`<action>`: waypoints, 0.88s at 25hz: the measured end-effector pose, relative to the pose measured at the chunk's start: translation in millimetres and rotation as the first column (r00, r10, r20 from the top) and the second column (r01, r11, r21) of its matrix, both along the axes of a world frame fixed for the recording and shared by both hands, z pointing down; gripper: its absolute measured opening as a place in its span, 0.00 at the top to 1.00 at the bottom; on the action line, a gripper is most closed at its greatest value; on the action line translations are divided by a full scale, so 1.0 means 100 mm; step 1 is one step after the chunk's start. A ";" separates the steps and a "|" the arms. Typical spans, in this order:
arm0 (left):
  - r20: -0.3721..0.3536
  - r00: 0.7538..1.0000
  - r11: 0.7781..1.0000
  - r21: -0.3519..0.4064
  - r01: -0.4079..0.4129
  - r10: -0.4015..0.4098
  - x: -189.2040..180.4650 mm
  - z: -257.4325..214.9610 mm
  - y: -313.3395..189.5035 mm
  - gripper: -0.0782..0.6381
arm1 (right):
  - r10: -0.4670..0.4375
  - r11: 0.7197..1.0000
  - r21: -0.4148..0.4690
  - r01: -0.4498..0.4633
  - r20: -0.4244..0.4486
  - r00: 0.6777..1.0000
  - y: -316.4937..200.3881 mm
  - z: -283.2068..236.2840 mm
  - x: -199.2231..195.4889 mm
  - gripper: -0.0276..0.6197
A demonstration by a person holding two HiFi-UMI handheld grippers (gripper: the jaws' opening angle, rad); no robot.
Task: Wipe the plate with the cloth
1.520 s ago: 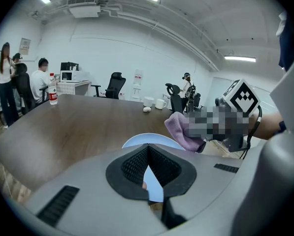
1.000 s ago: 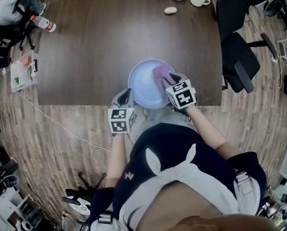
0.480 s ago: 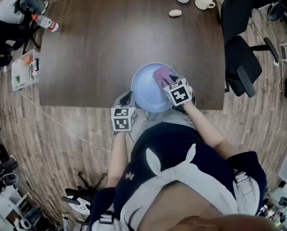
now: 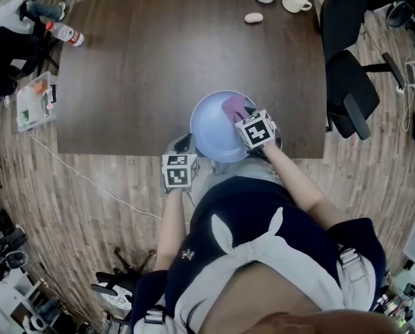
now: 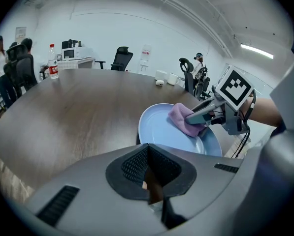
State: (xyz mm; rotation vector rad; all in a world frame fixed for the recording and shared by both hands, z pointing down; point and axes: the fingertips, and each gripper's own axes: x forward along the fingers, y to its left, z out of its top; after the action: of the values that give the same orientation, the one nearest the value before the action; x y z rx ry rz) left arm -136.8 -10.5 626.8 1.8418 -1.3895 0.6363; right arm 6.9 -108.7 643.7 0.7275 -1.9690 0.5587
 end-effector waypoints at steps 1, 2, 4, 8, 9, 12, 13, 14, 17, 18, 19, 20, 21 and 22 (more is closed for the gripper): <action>0.000 1.000 1.000 -0.003 -0.001 0.001 0.00 0.01 0.00 0.88 | 0.000 1.000 -0.003 0.000 -0.001 1.000 0.00 0.01 0.00 0.78; 0.001 1.000 1.000 -0.007 -0.002 0.002 0.01 0.03 0.00 0.88 | 0.001 1.000 -0.004 -0.001 -0.003 1.000 -0.01 0.02 0.01 0.78; 0.004 1.000 1.000 -0.015 -0.006 0.006 0.01 0.05 0.01 0.88 | 0.003 1.000 -0.008 -0.003 -0.003 1.000 -0.02 0.04 0.01 0.78; 0.014 1.000 1.000 -0.023 -0.021 0.021 0.01 0.07 0.03 0.88 | 0.010 1.000 -0.017 -0.010 -0.004 1.000 -0.03 0.04 0.00 0.78; 0.015 1.000 0.999 -0.023 -0.022 0.022 0.01 0.07 0.04 0.88 | 0.011 1.000 -0.021 -0.011 -0.002 1.000 -0.03 0.04 -0.01 0.78; 0.022 0.999 0.999 -0.020 -0.030 0.030 0.02 0.08 0.05 0.88 | 0.011 0.999 -0.045 -0.011 0.016 1.000 0.00 0.05 -0.05 0.78; 0.031 0.999 0.999 -0.018 -0.039 0.039 0.03 0.08 0.05 0.88 | 0.013 0.999 -0.044 -0.013 0.016 1.000 0.00 0.05 -0.05 0.78; 0.041 0.998 0.999 -0.017 -0.048 0.049 0.03 0.08 0.05 0.88 | 0.015 0.999 -0.042 -0.014 0.015 1.000 0.00 0.07 -0.05 0.78; 0.052 0.997 0.998 -0.021 -0.060 0.061 0.02 0.09 0.06 0.89 | 0.013 0.999 -0.050 -0.011 0.029 1.000 -0.01 0.11 -0.08 0.78; 0.052 0.997 0.998 -0.022 -0.061 0.062 0.02 0.09 0.06 0.88 | 0.014 0.999 -0.053 -0.013 0.033 0.999 -0.01 0.12 -0.09 0.78; 0.053 0.997 0.998 -0.019 -0.062 0.063 0.02 0.10 0.06 0.88 | 0.018 0.998 -0.054 -0.016 0.035 0.999 -0.02 0.12 -0.09 0.78; 0.053 0.996 0.998 -0.015 -0.066 0.067 0.02 0.11 0.05 0.88 | 0.022 0.998 -0.053 -0.020 0.034 0.999 -0.03 0.12 -0.09 0.78; 0.053 0.996 0.997 -0.012 -0.071 0.071 0.03 0.11 0.05 0.88 | 0.025 0.998 -0.052 -0.023 0.032 0.999 -0.03 0.11 -0.09 0.78; 0.051 0.996 0.997 -0.012 -0.076 0.076 0.03 0.10 0.05 0.88 | 0.026 0.998 -0.053 -0.024 0.031 0.999 -0.04 0.10 -0.10 0.78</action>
State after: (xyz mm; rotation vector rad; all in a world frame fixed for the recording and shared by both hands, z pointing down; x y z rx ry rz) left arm -133.6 -5.1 637.0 1.8896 -1.3520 0.7333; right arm -2.8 -112.3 653.8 0.7154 -1.9692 0.6389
